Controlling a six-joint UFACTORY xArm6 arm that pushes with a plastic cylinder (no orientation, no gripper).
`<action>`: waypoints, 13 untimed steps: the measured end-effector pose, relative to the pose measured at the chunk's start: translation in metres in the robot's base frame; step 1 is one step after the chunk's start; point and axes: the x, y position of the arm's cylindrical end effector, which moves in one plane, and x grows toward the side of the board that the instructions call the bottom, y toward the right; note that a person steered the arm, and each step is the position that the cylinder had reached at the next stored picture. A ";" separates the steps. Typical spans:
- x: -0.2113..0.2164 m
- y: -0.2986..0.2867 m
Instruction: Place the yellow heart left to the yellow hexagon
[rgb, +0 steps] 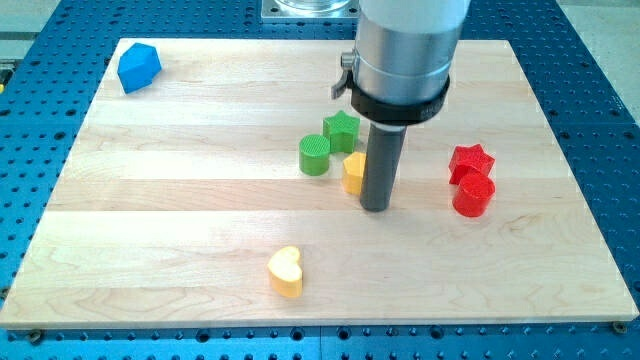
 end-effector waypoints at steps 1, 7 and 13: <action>0.000 0.003; 0.131 -0.216; 0.040 -0.171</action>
